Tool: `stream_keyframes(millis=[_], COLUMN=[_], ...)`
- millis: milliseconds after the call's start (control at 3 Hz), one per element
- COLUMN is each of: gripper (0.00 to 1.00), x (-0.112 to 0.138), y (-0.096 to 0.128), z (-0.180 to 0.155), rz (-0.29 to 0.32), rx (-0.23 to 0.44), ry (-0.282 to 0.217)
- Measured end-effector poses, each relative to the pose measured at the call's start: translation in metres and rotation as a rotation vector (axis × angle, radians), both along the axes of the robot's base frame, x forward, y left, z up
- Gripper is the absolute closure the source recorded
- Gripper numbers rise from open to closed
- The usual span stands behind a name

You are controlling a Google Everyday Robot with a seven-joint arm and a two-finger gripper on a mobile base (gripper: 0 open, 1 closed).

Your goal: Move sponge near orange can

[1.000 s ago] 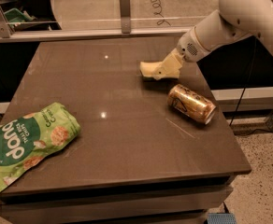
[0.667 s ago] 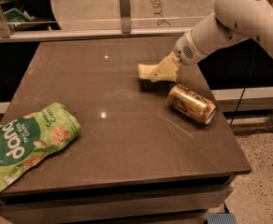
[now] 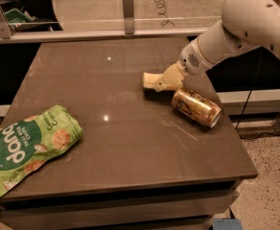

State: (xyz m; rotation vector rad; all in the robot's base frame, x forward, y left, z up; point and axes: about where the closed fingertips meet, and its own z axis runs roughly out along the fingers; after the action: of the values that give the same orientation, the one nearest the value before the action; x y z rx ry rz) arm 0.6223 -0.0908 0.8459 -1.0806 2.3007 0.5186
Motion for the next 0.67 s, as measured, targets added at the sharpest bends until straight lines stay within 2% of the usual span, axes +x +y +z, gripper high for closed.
stream_keyframes(millis=[333,667], gripper=[0.82,0.59], x=[-0.0072,-0.0088], y=[-0.003,-0.0011], z=[-0.0018,-0.0031], rz=[-0.01,-0.006], rx=[0.004,0.01], ry=[0.013,0.021])
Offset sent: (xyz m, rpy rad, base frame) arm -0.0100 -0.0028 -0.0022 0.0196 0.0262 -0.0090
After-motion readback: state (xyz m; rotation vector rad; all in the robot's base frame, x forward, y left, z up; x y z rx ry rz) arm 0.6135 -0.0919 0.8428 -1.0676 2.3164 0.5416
